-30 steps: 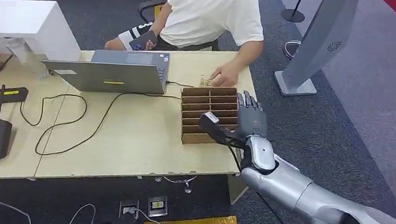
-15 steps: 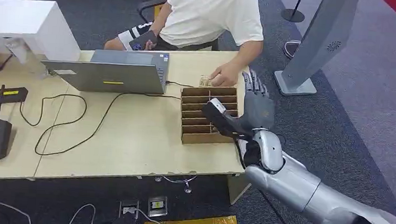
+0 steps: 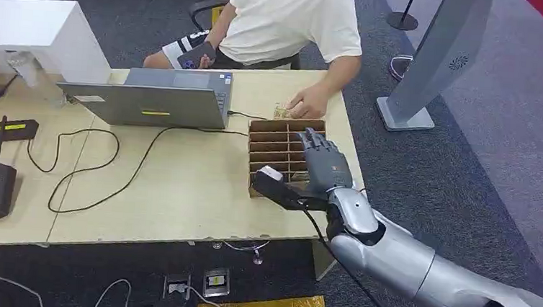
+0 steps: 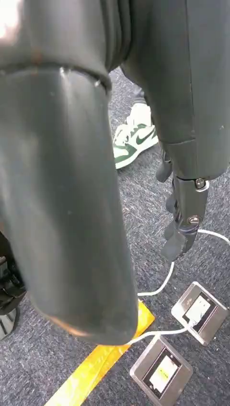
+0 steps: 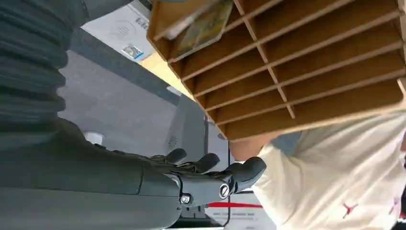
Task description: Pass the card to the sensor for recognition and then transmit it.
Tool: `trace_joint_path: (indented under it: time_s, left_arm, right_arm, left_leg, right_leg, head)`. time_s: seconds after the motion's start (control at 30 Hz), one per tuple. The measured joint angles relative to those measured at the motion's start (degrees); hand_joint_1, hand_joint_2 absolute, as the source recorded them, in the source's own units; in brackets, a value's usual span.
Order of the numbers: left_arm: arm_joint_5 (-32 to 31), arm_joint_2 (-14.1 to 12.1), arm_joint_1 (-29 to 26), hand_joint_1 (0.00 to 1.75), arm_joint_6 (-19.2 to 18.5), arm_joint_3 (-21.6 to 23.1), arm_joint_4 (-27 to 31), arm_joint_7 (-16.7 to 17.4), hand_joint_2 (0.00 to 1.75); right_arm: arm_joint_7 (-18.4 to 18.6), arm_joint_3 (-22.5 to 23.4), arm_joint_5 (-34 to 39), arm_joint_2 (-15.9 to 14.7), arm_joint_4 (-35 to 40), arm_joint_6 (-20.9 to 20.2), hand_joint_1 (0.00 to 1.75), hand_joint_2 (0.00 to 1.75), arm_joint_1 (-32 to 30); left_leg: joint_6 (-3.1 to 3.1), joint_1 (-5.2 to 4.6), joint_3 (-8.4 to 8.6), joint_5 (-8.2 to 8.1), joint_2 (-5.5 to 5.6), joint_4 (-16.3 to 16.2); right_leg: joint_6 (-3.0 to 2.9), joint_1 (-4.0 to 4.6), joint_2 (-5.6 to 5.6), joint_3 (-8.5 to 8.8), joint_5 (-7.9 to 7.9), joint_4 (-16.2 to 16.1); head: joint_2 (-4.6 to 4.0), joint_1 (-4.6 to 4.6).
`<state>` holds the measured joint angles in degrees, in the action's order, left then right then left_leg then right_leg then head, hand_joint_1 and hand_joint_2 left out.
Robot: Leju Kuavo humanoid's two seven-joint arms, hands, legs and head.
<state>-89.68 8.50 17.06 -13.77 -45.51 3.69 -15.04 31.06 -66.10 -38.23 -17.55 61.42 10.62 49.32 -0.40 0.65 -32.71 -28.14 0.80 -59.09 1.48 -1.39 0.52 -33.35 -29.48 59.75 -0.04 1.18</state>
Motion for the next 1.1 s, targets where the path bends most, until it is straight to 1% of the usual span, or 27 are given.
trace_joint_path:
  time_s: [0.1,0.27,0.57,0.9,1.1]
  left_arm:
    - [0.0,0.0,0.0,0.00,0.0,0.0,0.0,0.0,0.00]
    - [0.0,0.0,0.0,0.00,0.0,0.0,0.0,0.0,0.00]
    - [0.0,0.0,0.0,0.00,0.0,0.0,0.0,0.0,0.00]
    - [0.0,0.0,0.2,0.00,0.0,0.0,0.0,0.2,0.00]
    - [0.0,0.0,0.2,0.00,0.0,0.0,0.0,0.5,0.00]
  right_arm:
    - [0.5,-1.1,0.5,0.1,-0.1,-2.5,0.00,1.75,0.0]
    - [0.7,-2.7,0.6,0.7,-1.0,-4.0,0.00,1.75,0.5]
    - [2.7,-4.6,0.3,2.5,-5.7,-3.5,0.00,1.75,2.3]
    - [2.5,-5.9,0.3,3.6,-10.4,-3.6,0.00,1.75,3.1]
    - [2.5,-5.9,0.7,5.0,-14.4,-3.8,0.00,1.75,3.2]
  left_leg:
    - [0.00,0.00,-0.01,0.00,0.01,0.0]
    - [0.00,0.00,-0.01,0.00,0.01,0.0]
    - [0.00,0.00,-0.02,0.00,0.02,0.0]
    - [0.00,0.00,-0.02,0.00,0.03,0.0]
    - [0.00,0.00,-0.02,0.00,0.03,0.0]
  right_leg:
    - [0.00,0.00,-0.02,0.00,0.00,0.0]
    - [0.00,0.00,-0.02,0.00,0.00,0.0]
    - [0.00,0.00,-0.04,0.00,0.00,0.0]
    - [0.00,0.00,-0.05,0.00,0.00,0.0]
    - [0.00,0.00,-0.06,0.00,0.00,0.0]
  head:
    - [0.00,0.00]
    - [0.00,-0.02]
    - [0.00,-0.02]
    - [0.00,-0.02]
    - [0.00,-0.02]
